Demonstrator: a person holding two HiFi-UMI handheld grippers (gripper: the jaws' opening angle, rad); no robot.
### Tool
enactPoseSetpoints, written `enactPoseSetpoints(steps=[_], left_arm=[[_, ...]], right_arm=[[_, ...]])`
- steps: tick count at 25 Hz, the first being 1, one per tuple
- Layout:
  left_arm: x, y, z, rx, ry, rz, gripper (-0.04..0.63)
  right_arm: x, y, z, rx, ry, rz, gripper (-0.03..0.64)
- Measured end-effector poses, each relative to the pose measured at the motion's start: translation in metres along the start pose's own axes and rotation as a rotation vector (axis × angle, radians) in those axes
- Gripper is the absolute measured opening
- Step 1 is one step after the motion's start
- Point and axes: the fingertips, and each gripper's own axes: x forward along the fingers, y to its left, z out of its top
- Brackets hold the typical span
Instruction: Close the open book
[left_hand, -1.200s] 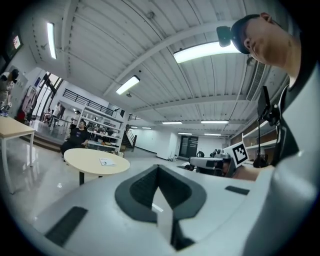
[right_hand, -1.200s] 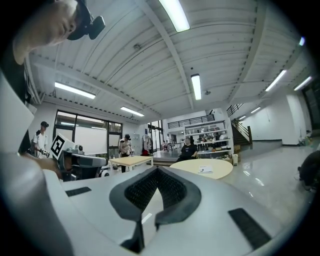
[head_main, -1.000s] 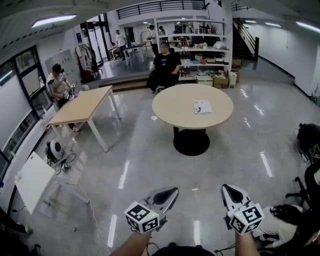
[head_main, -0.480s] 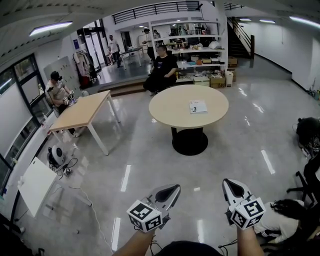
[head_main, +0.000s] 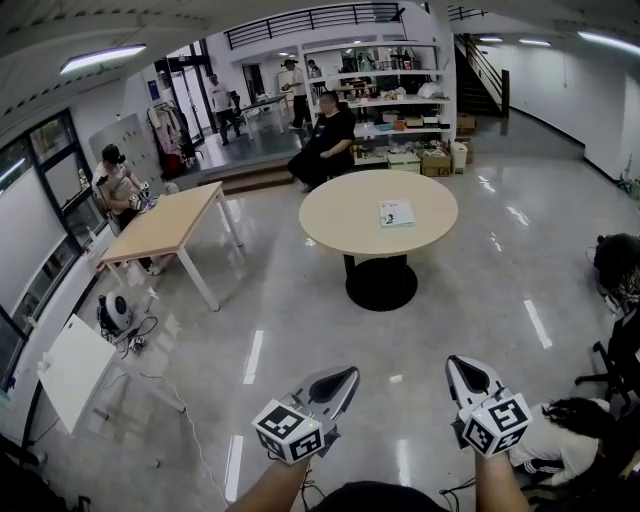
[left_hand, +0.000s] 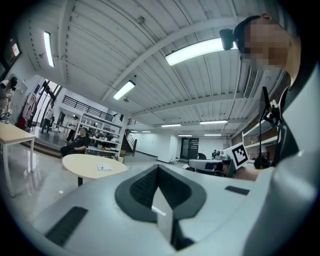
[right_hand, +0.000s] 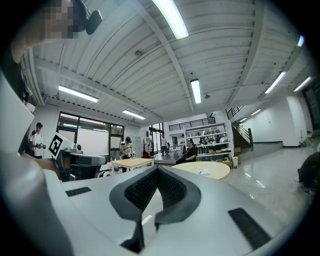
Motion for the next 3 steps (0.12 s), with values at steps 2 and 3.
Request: enactPoseSetpoints(steps=[2, 3], left_arm=[[-0.0005, 0.0003, -0.0002, 0.001, -0.002, 0.006, -0.011], [-0.0006, 0.0004, -0.0004, 0.001, -0.003, 0.009, -0.011]], right_arm=[[-0.0011, 0.0008, -0.0009, 0.003, 0.001, 0.003, -0.002], [-0.0017, 0.0012, -0.0013, 0.004, 0.002, 0.004, -0.002]])
